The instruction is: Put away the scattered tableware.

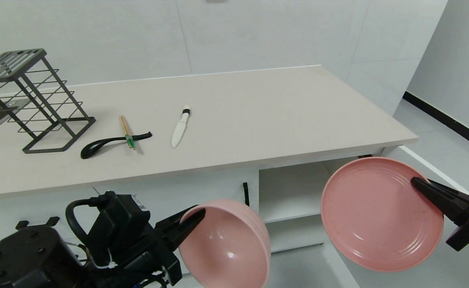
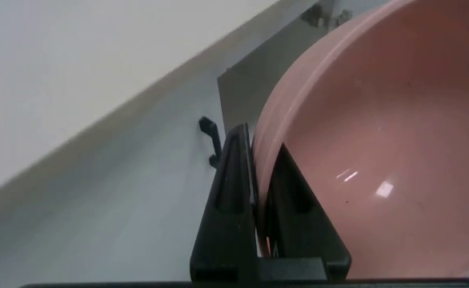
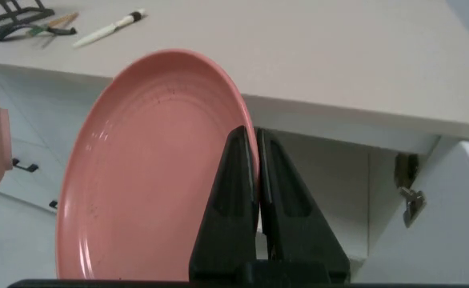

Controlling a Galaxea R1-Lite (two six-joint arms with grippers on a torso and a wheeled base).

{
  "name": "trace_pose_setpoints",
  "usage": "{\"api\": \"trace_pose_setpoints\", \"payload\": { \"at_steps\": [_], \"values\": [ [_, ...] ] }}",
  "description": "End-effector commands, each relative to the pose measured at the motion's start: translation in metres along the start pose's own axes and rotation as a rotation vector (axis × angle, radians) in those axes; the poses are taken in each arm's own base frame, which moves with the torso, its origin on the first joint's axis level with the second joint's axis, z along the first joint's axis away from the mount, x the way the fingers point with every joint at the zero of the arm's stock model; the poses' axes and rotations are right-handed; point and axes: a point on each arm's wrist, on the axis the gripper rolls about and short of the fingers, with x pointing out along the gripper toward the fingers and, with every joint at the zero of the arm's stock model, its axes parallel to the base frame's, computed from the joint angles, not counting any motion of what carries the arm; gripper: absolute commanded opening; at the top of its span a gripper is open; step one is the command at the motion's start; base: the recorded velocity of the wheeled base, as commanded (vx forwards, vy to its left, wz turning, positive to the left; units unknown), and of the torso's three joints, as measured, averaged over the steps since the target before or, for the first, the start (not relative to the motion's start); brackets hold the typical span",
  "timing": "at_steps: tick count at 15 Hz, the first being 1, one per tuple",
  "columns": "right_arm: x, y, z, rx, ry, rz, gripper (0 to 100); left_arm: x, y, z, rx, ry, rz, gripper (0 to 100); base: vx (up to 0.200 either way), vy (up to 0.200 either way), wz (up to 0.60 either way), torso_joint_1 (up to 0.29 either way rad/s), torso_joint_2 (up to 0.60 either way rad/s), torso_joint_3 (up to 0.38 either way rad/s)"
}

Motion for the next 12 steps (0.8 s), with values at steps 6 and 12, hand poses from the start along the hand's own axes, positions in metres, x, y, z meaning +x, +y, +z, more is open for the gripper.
{"api": "trace_pose_setpoints", "payload": {
  "at_steps": [6, 12],
  "values": [
    [0.0017, -0.0007, -0.0026, 0.005, 0.013, 0.000, 0, -0.0029, 0.0004, 0.0043, -0.011, -0.023, 0.003, 0, 0.000, 0.000, 0.00, -0.256, 0.48, 0.232],
    [0.0042, -0.0016, -0.0064, 0.013, 0.033, 0.000, 0, -0.0071, 0.0004, 0.0059, -0.009, -0.030, 0.004, 0, 0.000, -0.033, 0.00, -0.251, 0.43, 0.182]
  ]
}}
